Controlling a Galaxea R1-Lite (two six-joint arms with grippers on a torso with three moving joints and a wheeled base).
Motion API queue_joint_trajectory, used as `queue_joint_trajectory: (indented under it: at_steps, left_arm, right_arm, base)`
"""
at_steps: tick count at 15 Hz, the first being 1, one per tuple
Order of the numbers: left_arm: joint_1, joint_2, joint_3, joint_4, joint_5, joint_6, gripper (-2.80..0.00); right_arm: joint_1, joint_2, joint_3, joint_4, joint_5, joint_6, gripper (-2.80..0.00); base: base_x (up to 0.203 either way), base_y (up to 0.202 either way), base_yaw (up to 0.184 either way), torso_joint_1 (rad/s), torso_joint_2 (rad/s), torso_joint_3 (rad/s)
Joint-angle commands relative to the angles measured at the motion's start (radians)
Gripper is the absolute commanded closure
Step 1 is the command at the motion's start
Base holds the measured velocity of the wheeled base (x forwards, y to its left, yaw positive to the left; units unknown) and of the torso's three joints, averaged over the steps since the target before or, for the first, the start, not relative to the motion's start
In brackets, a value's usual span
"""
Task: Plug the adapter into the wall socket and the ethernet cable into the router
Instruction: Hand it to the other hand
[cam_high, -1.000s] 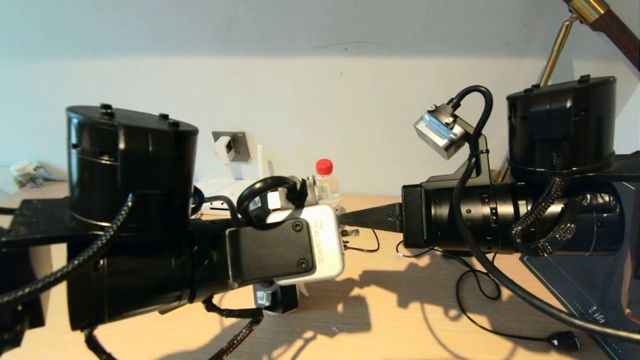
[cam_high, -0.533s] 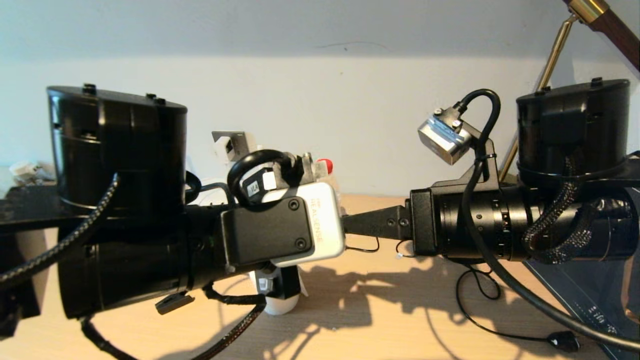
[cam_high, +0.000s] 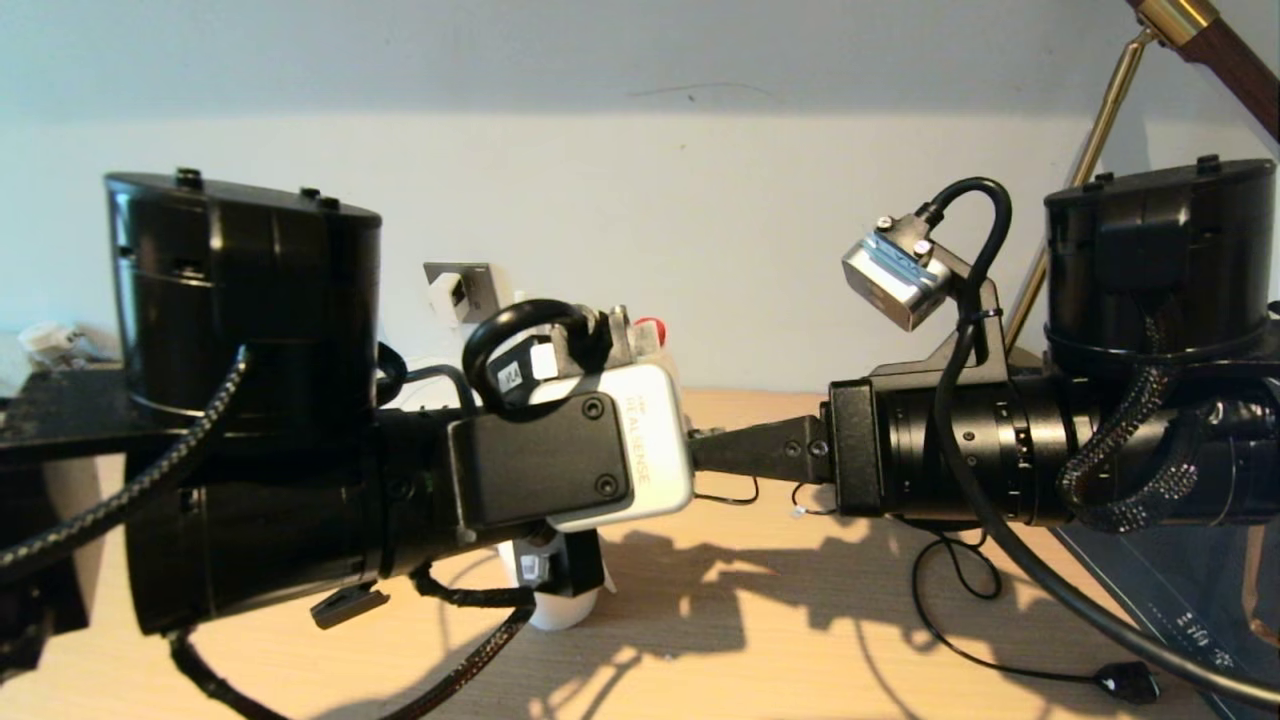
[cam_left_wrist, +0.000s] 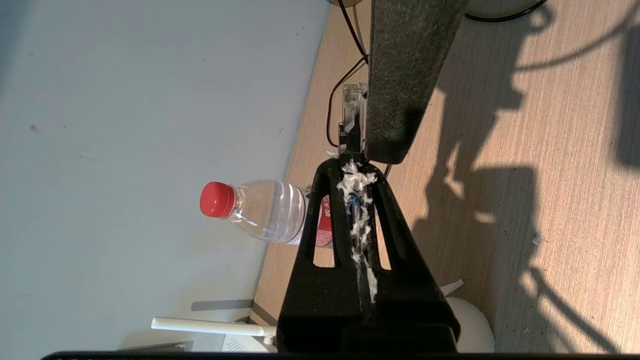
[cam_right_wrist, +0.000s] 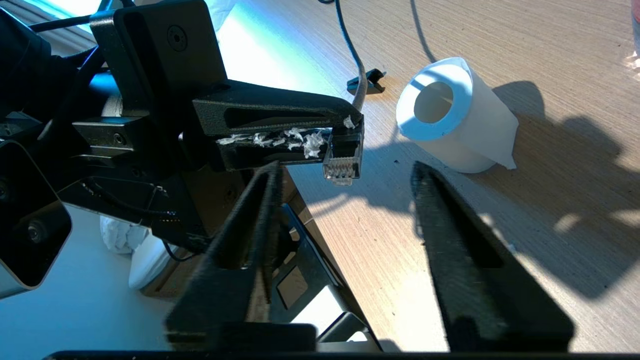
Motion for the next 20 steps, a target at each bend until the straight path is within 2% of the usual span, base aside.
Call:
queue_joint_trajectory:
  at_steps: [1, 20]
  left_arm:
    - [0.000, 0.005, 0.000, -0.001, -0.001, 0.005, 0.00]
    - [-0.002, 0.009, 0.030, -0.003, -0.008, 0.005, 0.00]
  right_arm:
    - [0.000, -0.001, -0.001, -0.002, 0.004, 0.004, 0.00]
    - [0.002, -0.001, 0.017, -0.002, 0.003, -0.001, 0.00]
  base:
    - [0.000, 0.000, 0.000, 0.000, 0.00, 0.000]
    - [0.000, 0.000, 0.000, 0.000, 0.00, 0.000]
